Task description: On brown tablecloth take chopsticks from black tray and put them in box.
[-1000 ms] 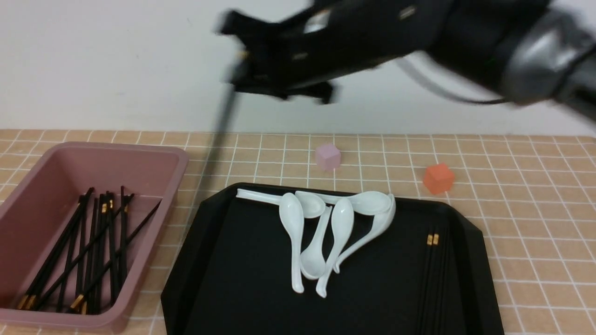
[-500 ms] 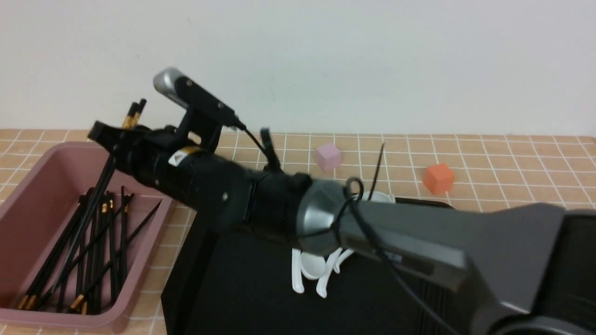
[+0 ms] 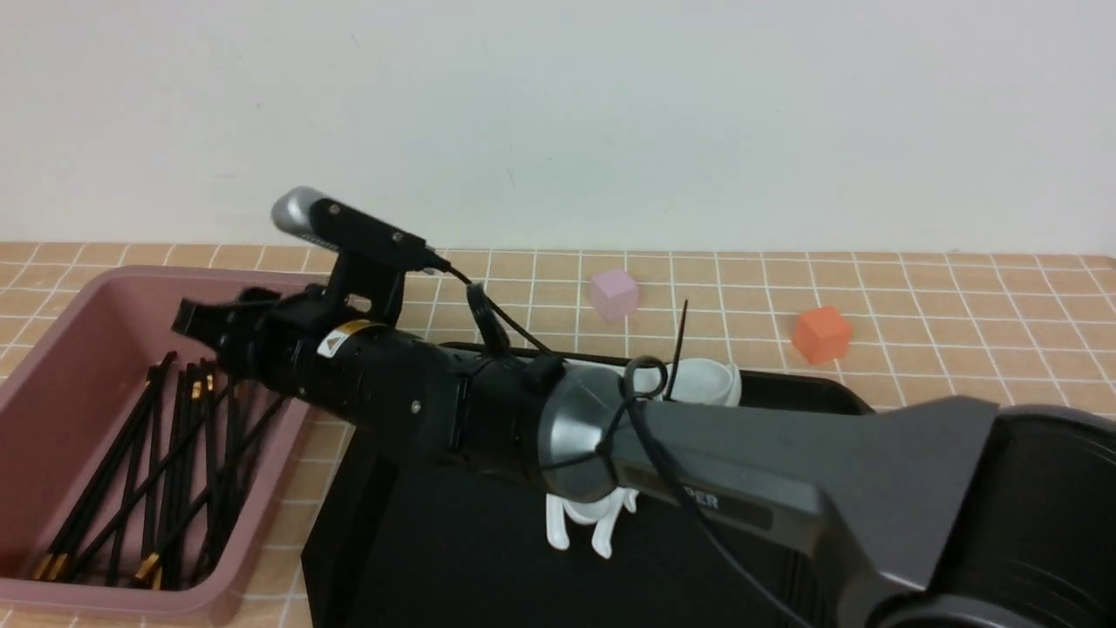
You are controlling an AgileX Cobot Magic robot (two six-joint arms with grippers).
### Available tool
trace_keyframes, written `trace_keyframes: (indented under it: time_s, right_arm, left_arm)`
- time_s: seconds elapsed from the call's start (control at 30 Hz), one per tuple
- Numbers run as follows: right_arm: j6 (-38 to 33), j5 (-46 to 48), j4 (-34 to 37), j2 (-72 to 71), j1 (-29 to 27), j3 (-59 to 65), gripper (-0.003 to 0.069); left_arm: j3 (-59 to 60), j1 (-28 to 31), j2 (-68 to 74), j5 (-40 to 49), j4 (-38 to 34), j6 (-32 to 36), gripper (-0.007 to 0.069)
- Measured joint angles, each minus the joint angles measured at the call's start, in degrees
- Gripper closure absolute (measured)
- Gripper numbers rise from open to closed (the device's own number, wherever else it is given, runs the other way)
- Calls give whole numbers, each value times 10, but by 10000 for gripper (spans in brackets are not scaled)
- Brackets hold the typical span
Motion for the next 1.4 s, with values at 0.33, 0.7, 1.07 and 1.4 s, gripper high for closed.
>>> trace_keyframes:
  time_s: [0.33,0.7,1.07,1.4]
  right_arm:
    - [-78,184,-64,-45,-21,0,348]
    - [-82,603,-262,-289,-113,0,671]
    - [11,769,-512,-624,-120,100,668]
    - [129,439,-593,-1069,-120,601,662]
  left_arm:
    - [0,0,0,0,0,0,386]
    - [0,0,0,0,0,0,386]
    - [0,0,0,0,0,0,386]
    - [0,0,0,0,0,0,386]
